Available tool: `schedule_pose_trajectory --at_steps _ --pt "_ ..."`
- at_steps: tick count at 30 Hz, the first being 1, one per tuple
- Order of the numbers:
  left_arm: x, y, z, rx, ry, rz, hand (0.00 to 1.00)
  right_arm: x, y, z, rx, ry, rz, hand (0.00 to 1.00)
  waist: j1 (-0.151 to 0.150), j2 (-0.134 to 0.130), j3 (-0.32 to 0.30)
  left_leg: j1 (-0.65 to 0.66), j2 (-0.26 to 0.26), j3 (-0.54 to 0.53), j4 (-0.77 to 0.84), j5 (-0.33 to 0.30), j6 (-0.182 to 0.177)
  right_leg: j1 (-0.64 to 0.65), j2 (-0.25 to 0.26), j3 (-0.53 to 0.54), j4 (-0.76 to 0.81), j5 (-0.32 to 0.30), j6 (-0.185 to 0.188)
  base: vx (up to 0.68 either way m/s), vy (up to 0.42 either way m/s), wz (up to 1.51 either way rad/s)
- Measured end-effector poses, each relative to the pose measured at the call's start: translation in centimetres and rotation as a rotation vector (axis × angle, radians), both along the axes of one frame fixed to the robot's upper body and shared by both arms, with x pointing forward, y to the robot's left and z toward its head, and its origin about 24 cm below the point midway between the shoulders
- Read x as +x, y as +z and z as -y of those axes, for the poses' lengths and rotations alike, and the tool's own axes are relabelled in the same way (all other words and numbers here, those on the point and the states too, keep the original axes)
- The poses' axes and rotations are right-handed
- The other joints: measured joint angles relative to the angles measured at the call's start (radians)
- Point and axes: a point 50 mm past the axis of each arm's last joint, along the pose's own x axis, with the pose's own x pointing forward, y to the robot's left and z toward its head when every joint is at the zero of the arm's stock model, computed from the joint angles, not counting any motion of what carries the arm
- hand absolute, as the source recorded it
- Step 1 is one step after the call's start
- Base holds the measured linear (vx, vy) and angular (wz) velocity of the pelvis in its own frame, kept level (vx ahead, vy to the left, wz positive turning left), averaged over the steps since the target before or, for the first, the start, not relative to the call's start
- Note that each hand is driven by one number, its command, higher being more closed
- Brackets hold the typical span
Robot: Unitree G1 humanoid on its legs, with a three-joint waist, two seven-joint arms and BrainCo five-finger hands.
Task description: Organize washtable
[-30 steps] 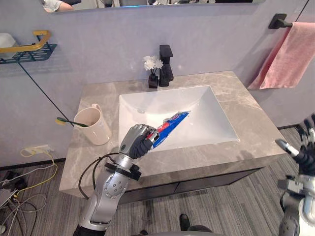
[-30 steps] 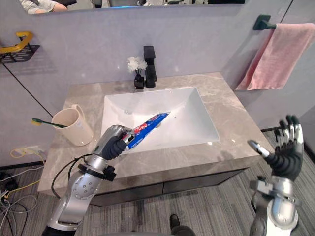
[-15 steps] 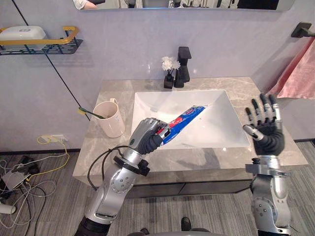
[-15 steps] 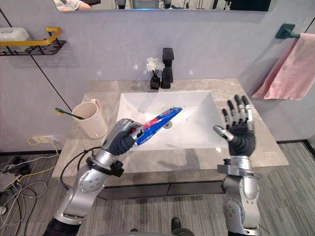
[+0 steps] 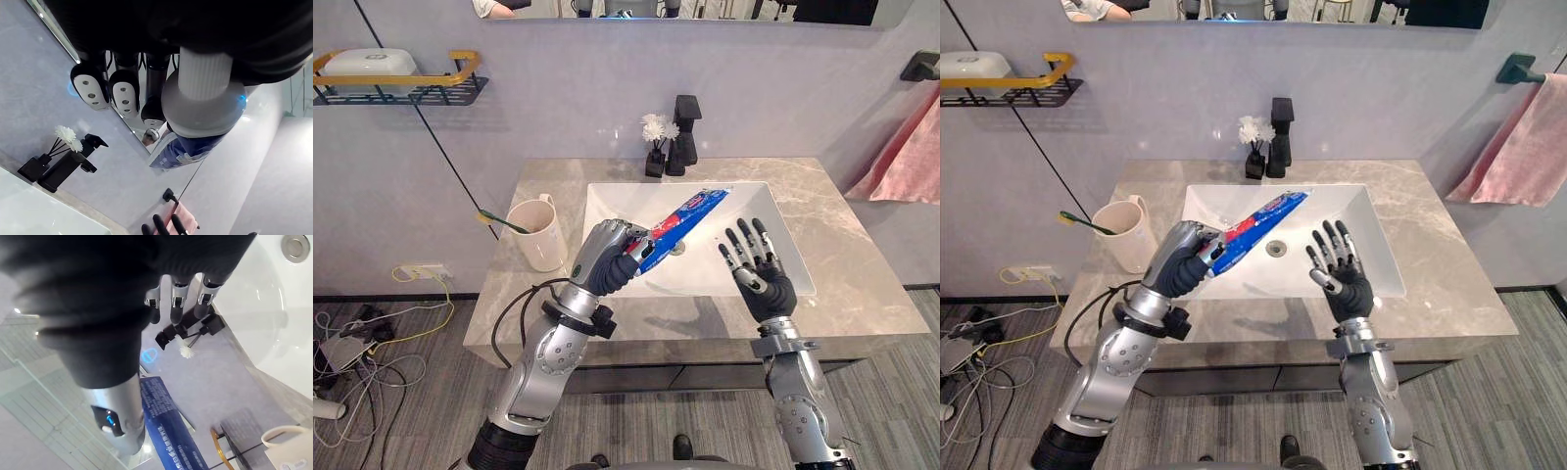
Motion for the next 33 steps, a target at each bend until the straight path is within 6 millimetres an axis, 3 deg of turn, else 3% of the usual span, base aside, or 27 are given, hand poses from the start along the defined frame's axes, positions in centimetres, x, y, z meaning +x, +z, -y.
schedule_pose_trajectory --at_steps 13,28,29,33 --pt "-0.1 0.0 0.5 -0.036 -0.027 -0.008 1.00 1.5 0.9 -2.3 0.096 0.102 0.025 0.00 0.004 -0.008 -0.020 0.003 -0.003 -0.006 -0.032 0.027 -0.001 -0.009 -0.001 -0.008 0.000 0.004 -0.002 -0.01 -0.004 0.01" --pt "-0.4 -1.6 2.4 -0.050 -0.122 -0.097 1.00 2.6 2.0 -4.9 0.177 0.217 0.049 0.00 0.007 -0.013 -0.023 0.010 -0.004 -0.015 -0.059 0.044 -0.002 -0.009 -0.001 -0.018 0.000 0.005 -0.002 -0.01 -0.004 0.01" --pt "-0.4 -1.5 2.4 -0.050 -0.121 -0.097 1.00 2.6 2.1 -4.9 0.178 0.218 0.051 1.00 0.007 -0.013 -0.023 0.010 -0.004 -0.015 -0.059 0.044 -0.002 -0.009 -0.001 -0.018 0.000 0.005 -0.002 0.00 0.000 0.00" --pt "-0.2 -2.1 2.5 -0.053 -0.117 -0.125 1.00 2.9 2.7 -5.5 0.193 0.243 0.071 1.00 0.009 -0.013 -0.023 0.011 -0.004 -0.015 -0.059 0.045 -0.003 -0.009 0.000 -0.018 0.000 0.005 -0.002 0.00 0.000 0.00"
